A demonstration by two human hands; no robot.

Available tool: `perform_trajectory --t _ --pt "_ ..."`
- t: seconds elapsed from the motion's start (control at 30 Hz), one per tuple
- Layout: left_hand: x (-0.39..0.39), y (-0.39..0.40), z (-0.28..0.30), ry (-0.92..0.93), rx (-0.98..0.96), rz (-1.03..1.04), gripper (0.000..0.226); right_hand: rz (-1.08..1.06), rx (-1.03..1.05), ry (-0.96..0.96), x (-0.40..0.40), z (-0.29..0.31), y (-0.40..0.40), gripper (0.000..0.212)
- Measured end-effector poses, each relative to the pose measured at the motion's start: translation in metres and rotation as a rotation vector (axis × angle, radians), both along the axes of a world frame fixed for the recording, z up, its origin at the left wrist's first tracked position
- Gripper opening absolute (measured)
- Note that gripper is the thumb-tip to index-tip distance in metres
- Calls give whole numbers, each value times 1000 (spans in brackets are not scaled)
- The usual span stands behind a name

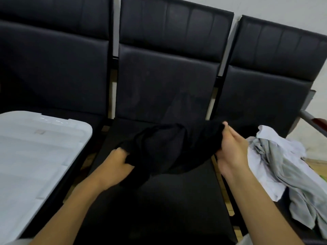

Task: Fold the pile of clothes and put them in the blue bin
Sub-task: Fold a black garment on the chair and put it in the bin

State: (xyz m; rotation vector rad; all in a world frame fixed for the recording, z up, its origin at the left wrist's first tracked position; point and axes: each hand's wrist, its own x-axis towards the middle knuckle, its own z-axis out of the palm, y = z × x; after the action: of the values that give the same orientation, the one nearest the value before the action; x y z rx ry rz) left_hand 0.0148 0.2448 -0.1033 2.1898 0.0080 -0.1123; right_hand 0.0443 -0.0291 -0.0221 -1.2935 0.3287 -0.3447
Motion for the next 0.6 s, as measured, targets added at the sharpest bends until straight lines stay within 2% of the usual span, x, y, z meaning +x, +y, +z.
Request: perform_trajectory --t 0.07,0.1,0.2,0.23,0.3,0.37,0.47,0.53,0.6 --pt "-6 8 18 -20 35 -36 39 -156 -188 141 16 -23 -18 26" --pt "-5 20 15 -20 43 -41 42 -184 -275 202 24 -34 -27 28" --pt "-3 39 11 -137 104 62 28 -35 -497 369 40 -59 -45 22" --pt "-4 38 14 -208 116 106 27 50 -644 380 43 -65 -46 24" --pt "-6 27 23 -364 -16 169 29 249 -915 286 45 -69 -35 41" --pt "-3 15 31 -415 -116 151 20 593 -909 116 37 -70 -8 66" --pt "-2 -1 39 -418 -319 92 19 1072 -803 -19 10 -74 48 82" --pt "-2 -7 47 -383 -498 145 46 1246 -818 19 -4 -81 71 75" --pt "1 3 50 -328 -683 274 67 1361 -985 103 -7 -86 73 60"
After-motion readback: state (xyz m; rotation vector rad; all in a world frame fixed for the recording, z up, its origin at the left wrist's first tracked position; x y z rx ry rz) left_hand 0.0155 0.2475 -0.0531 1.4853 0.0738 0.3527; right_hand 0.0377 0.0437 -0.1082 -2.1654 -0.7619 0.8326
